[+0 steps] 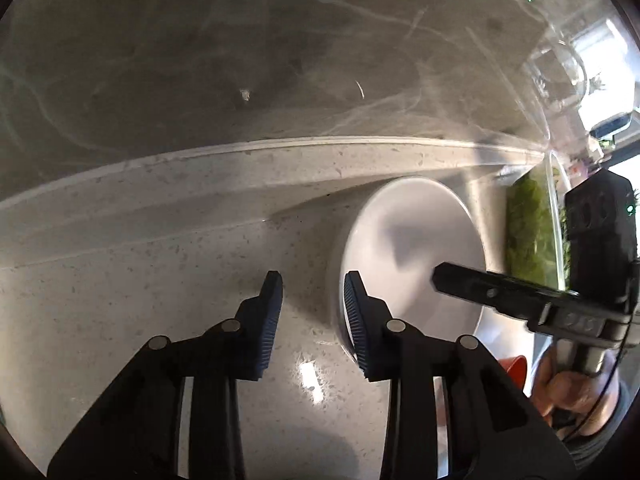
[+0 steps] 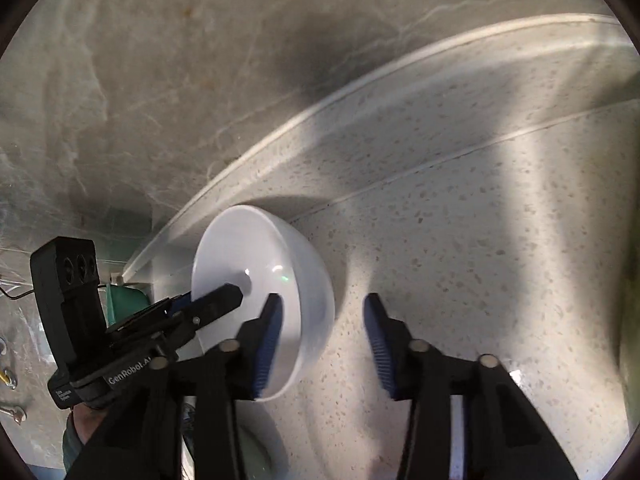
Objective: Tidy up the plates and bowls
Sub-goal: 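Lift the small white bowl and lower it into the blue-patterned bowl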
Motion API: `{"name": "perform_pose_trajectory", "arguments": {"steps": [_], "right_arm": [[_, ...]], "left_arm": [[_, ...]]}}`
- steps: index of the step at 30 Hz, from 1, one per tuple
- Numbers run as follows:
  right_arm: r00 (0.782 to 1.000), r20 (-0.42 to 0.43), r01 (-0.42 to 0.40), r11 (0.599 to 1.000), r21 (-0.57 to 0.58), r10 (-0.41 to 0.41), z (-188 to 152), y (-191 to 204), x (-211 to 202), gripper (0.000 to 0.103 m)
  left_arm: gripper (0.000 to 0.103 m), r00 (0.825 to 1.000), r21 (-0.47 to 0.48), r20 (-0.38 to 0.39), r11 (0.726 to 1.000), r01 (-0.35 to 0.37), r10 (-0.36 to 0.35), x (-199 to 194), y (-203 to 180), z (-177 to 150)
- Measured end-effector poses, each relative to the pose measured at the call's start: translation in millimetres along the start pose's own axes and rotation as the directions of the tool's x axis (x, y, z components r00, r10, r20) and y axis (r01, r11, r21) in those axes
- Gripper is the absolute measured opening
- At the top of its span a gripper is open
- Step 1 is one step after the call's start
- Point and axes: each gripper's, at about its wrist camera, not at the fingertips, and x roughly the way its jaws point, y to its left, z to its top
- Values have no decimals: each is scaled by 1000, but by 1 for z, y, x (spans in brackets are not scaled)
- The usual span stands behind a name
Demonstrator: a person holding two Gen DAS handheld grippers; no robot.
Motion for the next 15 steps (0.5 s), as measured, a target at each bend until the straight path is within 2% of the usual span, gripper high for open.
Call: {"name": "perform_pose_trajectory", "arguments": {"steps": [2, 3, 4, 6, 15], "right_arm": [[1000, -5, -1, 1000, 5, 1, 0, -1, 4, 38], [1000, -8, -2, 1000, 7, 2, 0, -2, 5, 30], [1000, -11, -6, 1000, 8, 6, 1, -2, 7, 22], [1000, -22, -19, 1000, -4, 19, 0, -1, 10, 19], [1000, -16, -26, 1000, -16, 26, -2, 0, 1, 18]], "left_arm": [[27, 1000, 16, -10, 1000, -5, 5, 4, -3, -1], [22, 1000, 24, -14, 1000, -5, 5, 4, -5, -3], [20, 1000, 33, -18, 999, -7, 8, 5, -8, -4], [13, 1000, 42, -16, 999, -11, 11, 5, -15, -9], [10, 1000, 24, -11, 1000, -14, 15, -1, -22, -9]]}}
